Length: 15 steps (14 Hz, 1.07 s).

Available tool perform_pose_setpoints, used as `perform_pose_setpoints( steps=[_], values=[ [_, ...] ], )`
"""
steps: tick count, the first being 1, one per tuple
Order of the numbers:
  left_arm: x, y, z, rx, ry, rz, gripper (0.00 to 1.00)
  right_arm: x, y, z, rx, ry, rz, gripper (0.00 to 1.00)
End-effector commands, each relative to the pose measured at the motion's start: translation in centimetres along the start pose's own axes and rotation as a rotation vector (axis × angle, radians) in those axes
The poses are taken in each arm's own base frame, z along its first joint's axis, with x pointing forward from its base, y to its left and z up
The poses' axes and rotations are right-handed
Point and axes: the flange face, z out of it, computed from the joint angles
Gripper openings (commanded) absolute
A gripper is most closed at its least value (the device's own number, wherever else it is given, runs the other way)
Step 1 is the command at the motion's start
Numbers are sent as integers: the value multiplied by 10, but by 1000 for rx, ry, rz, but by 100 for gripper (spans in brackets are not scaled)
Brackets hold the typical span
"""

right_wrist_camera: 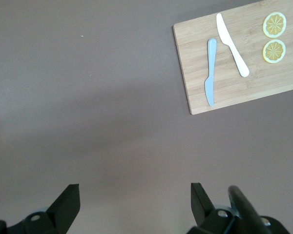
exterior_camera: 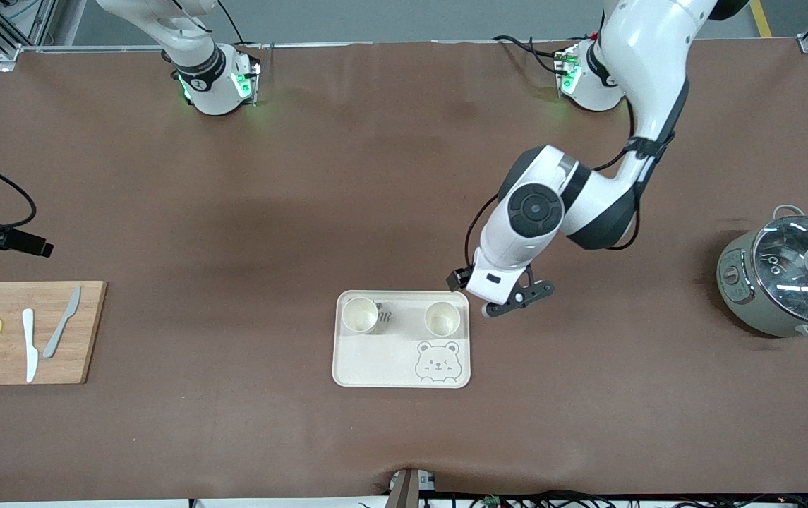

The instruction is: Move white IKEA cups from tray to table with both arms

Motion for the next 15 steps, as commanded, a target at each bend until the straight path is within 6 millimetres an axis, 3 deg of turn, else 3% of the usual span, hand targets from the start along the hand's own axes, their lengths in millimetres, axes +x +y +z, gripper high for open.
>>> perform_pose_setpoints(
  steps=[1, 4, 7, 8, 9, 12, 13, 14, 15],
  values=[
    [8, 11, 33, -25, 55, -39, 100, 7, -7, 2, 6, 20, -1, 100],
    [14, 16, 54, -93, 79, -66, 97, 13, -22, 4, 31, 63, -13, 100],
    [22, 16, 70, -140, 93, -79, 86, 21, -22, 30, 49, 35, -14, 100],
    [21, 16, 80, -144, 90, -79, 78, 23, -19, 33, 48, 27, -11, 100],
    [22, 15, 85, -147, 91, -78, 65, 29, -25, 51, 43, -1, -13, 100],
    [22, 14, 92, -142, 86, -74, 24, 31, -34, 60, 37, -10, -16, 100],
    [21, 14, 92, -140, 85, -70, 9, 38, -44, 81, 31, -39, -26, 100],
    [22, 13, 91, -140, 89, -55, 0, 42, -49, 92, 29, -45, -31, 100],
    [24, 13, 90, -141, 90, -57, 0, 44, -50, 95, 51, -42, -27, 100]
  ],
)
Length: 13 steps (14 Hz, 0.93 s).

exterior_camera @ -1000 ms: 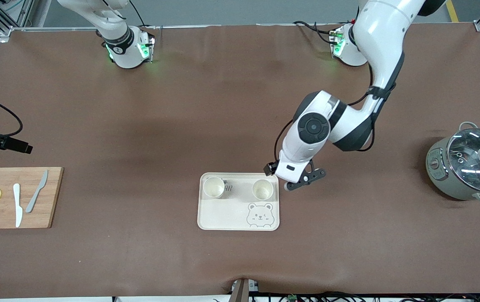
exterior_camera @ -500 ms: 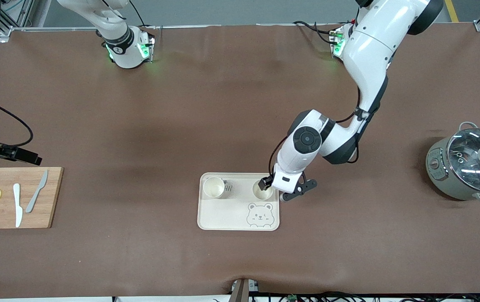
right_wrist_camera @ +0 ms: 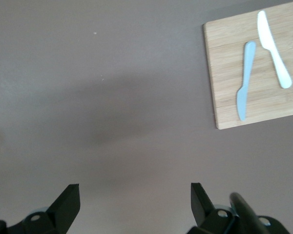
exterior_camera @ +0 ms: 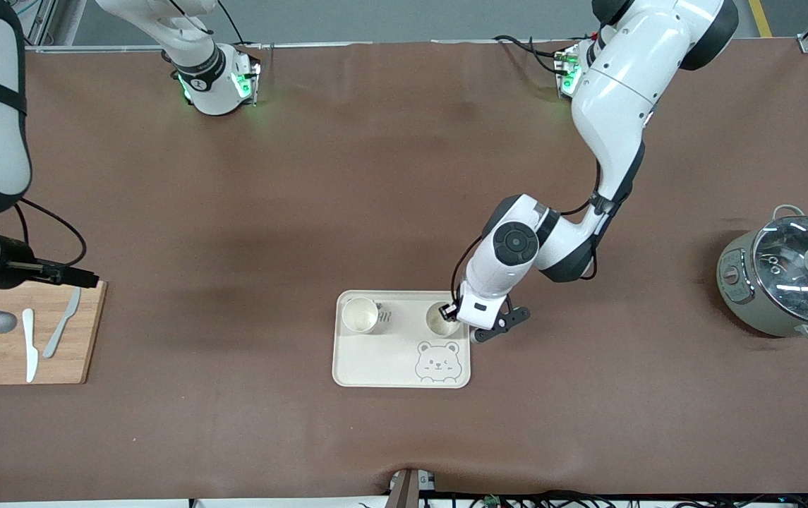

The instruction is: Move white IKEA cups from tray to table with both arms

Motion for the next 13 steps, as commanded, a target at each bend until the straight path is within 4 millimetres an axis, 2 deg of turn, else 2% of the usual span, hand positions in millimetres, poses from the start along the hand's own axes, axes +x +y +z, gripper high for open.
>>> perform_pose_setpoints(
  steps=[1, 3, 5, 7, 11, 13],
  values=[
    [6, 4, -6, -7, 29, 16, 0, 11, -17, 25, 68, -29, 16, 100],
    [18, 0, -16, -6, 53, 51, 0, 12, -24, 28, 120, -38, 21, 100],
    [33, -6, -35, -8, 77, 64, 0, 10, -38, 32, 116, -46, 23, 100],
    [39, -4, -60, -8, 92, 59, 0, 10, -53, 40, 111, -62, 93, 100],
    [59, -13, -111, 13, 114, 35, 0, 6, -112, 65, 92, -59, 118, 100],
    [68, -23, -129, 37, 115, 36, 0, -2, -150, 79, 103, -43, 182, 100]
  ],
)
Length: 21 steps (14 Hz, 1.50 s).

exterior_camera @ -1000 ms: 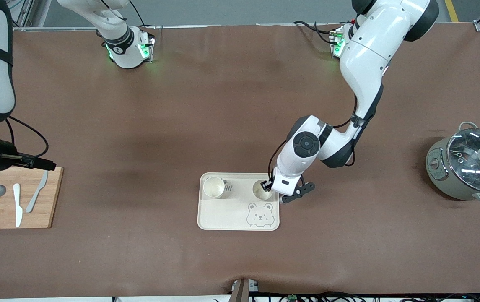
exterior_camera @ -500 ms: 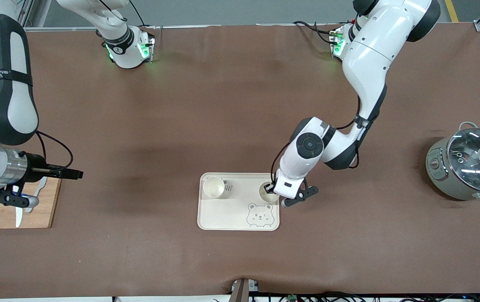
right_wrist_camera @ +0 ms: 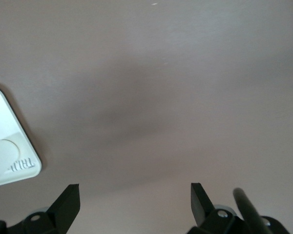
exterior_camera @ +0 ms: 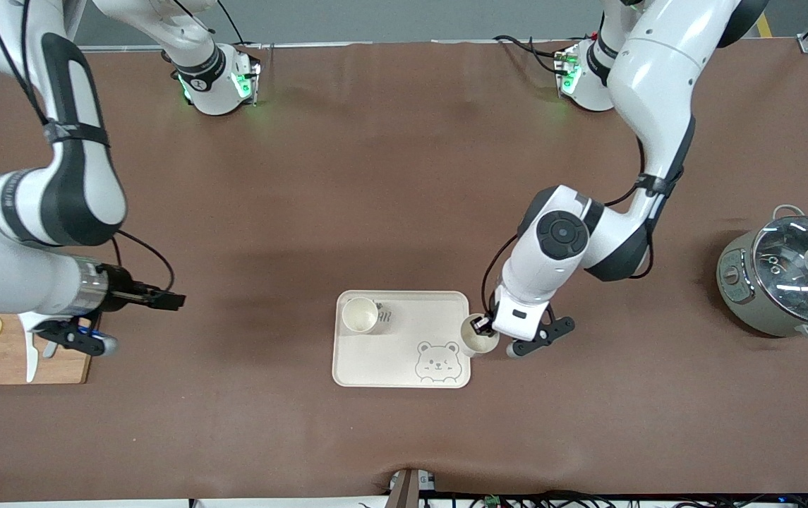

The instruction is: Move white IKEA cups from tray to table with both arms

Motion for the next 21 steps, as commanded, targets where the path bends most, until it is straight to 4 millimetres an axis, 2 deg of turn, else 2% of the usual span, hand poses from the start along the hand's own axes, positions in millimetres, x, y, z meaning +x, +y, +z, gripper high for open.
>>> perform_pose_setpoints(
  steps=[1, 3, 4, 7, 11, 14, 16, 18, 20, 21],
  values=[
    [14, -18, -27, 56, 12, 23, 0, -12, -42, 22, 28, 22, 91, 100],
    [33, -37, -38, 93, 1, 45, 0, -21, -79, 49, 25, 33, 68, 100],
    [39, -45, -42, 108, -3, 59, 0, -21, -91, 55, 49, 49, 62, 100],
    [57, -75, -38, 170, -50, 78, 0, -28, -128, 86, 176, 0, 93, 100],
    [83, -113, -32, 201, -74, 56, 0, -48, -182, 128, 180, 53, 105, 100],
    [90, -136, -19, 223, -98, 36, 0, -55, -204, 141, 200, 103, 78, 100],
    [93, -149, -11, 235, -115, 23, 0, -59, -212, 152, 198, 113, 69, 94],
    [87, -156, 2, 249, -136, 20, 0, -64, -218, 157, 195, 109, 81, 94],
    [84, -167, 9, 257, -145, 15, 0, -67, -224, 166, 193, 121, 98, 83],
    [86, -171, 10, 250, -142, 9, 0, -70, -228, 171, 188, 123, 89, 68]
  ],
)
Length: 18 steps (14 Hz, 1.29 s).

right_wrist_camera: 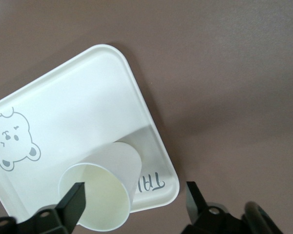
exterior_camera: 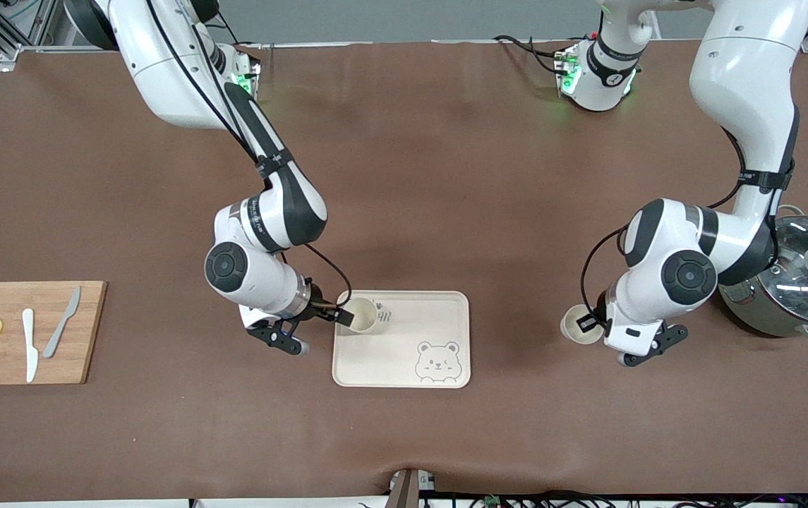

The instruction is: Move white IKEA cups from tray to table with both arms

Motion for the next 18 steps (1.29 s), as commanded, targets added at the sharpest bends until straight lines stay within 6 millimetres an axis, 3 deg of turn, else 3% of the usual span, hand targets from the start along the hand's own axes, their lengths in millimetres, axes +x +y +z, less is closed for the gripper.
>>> perform_pose_setpoints(
  steps=[1, 3, 5, 6, 8, 9, 10, 13, 14, 17, 18],
  values=[
    [-1, -14, 6, 7, 8, 5, 0, -6, -11, 10, -3, 16, 11, 54],
    [-5, -13, 26, -16, 9, 4, 0, -9, -11, 15, -9, 13, 18, 46],
    [-11, -16, 39, -45, 31, 6, 0, -18, -17, 27, -16, 10, 63, 45],
    [-6, -27, 44, -48, 31, -10, 0, -18, -17, 29, -11, 18, 68, 41],
    [-8, -31, 47, -51, 34, -11, 0, -17, -17, 30, -21, 27, 55, 15],
    [-8, -33, 49, -59, 40, -15, 0, -18, -16, 30, -25, 27, 55, 11],
    [-7, -38, 48, -72, 54, -21, 0, -17, -16, 27, -28, 24, 53, 0],
    [-13, -53, 47, -67, 60, -17, 0, -13, -10, 22, -46, 1, 67, 0],
    [-9, -67, 44, -63, 62, -16, 0, -15, -8, 16, -64, -28, 73, 0],
    [-4, -94, 51, -51, 45, 3, 0, -6, 5, -18, -121, -105, 93, 0],
    [-3, -100, 54, -60, 38, 11, 0, 1, 14, -42, -133, -113, 109, 0]
  ],
)
